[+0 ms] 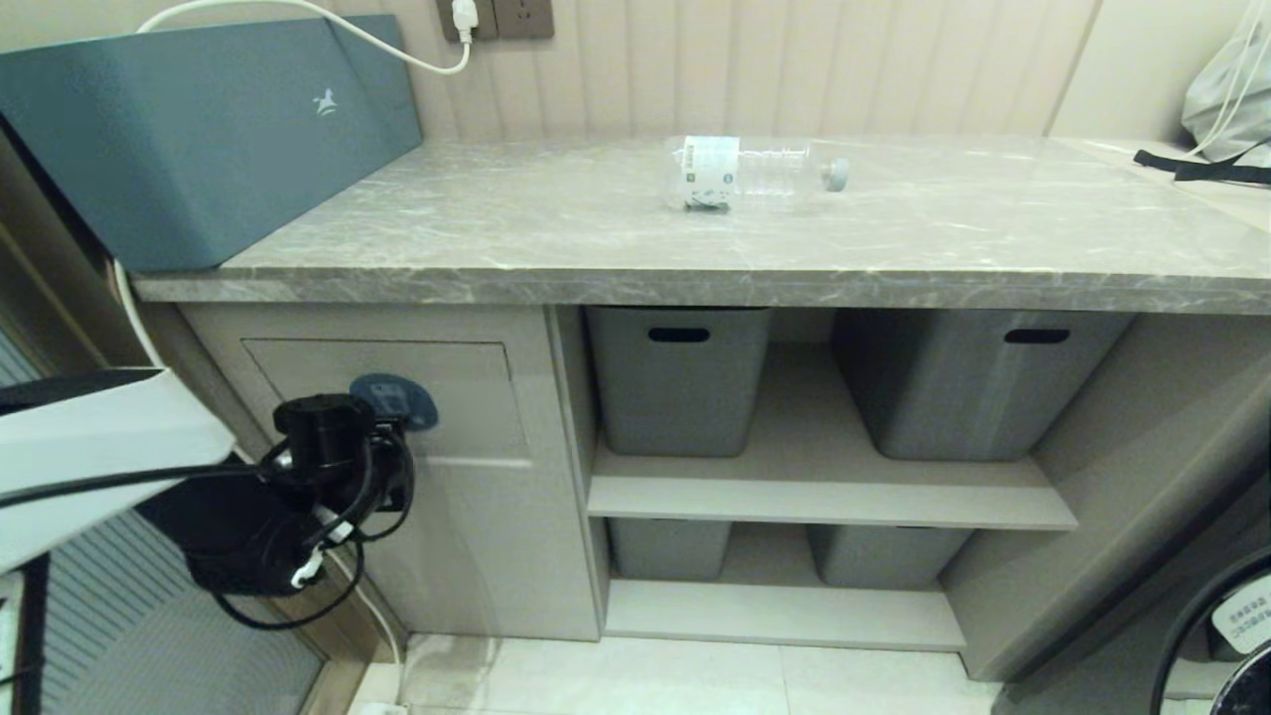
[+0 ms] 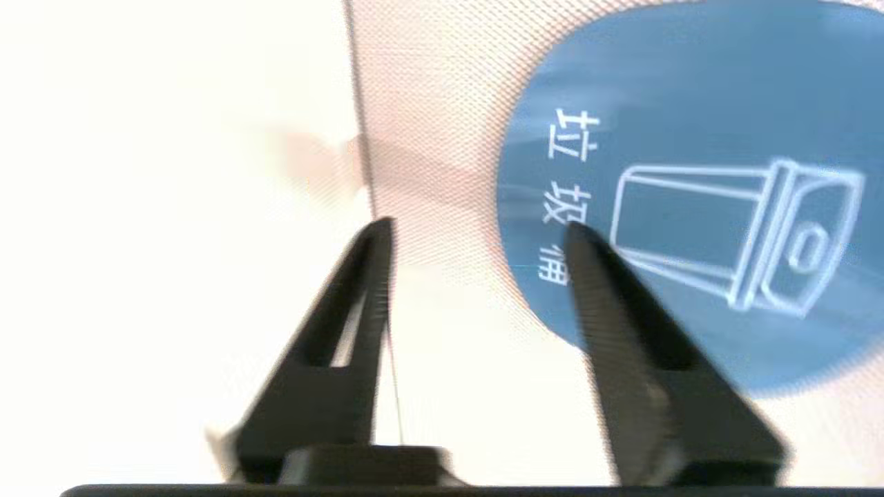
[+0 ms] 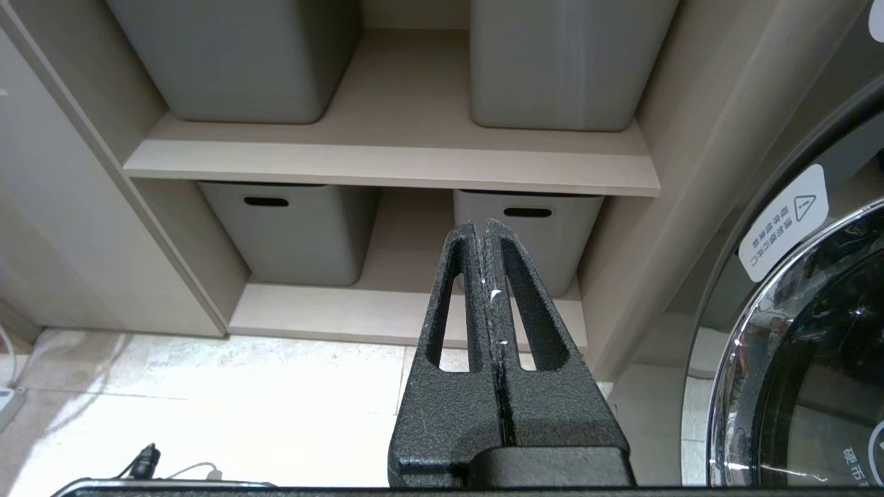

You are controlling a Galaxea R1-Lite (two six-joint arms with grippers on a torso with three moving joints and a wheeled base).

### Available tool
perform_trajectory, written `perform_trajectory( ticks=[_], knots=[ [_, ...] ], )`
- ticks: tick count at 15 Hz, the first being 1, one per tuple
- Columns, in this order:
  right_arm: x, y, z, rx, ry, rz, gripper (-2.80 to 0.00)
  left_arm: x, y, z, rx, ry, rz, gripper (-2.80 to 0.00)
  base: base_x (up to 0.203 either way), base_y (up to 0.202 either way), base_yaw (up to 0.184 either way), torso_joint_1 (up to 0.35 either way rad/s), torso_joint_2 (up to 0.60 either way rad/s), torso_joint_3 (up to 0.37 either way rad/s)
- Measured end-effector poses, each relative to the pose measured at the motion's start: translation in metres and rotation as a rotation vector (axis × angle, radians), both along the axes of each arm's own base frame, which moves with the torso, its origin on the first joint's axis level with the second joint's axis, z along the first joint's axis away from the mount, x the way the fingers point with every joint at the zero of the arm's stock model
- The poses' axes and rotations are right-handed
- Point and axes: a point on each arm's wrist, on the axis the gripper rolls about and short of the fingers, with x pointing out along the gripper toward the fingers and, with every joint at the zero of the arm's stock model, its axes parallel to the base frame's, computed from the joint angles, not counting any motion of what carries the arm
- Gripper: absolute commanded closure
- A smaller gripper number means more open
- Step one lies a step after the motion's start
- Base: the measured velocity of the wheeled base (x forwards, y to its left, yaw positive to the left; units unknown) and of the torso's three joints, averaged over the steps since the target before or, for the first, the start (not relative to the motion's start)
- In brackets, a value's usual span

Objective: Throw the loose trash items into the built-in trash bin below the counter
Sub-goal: Put the garbage in the trash can, then pick up the garbage

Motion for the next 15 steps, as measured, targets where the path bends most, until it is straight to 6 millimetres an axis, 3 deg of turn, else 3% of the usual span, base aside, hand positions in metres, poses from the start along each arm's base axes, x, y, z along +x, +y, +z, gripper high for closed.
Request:
perform_trajectory(
  ticks=[3,5,10,13,15],
  knots=[
    [0.0,0.0,0.0,0.0,0.0,0.0,0.0,-0.044,0.005,0.024,0.029,0.026,-0.007,0.0,0.0,0.0,0.0,0.0,0.0,0.0],
    [0.0,0.0,0.0,0.0,0.0,0.0,0.0,-0.081,0.008,0.049,0.105,0.027,-0.036,0.0,0.0,0.0,0.0,0.0,0.0,0.0],
    [0.0,0.0,0.0,0.0,0.0,0.0,0.0,-0.184,0.015,0.114,0.487,-0.084,-0.291,0.0,0.0,0.0,0.0,0.0,0.0,0.0],
    [0.0,0.0,0.0,0.0,0.0,0.0,0.0,-0.234,0.018,0.125,0.878,-0.121,-0.462,0.0,0.0,0.0,0.0,0.0,0.0,0.0],
    [0.0,0.0,0.0,0.0,0.0,0.0,0.0,-0.259,0.02,0.114,1.122,-0.107,-0.538,0.0,0.0,0.0,0.0,0.0,0.0,0.0]
  ],
)
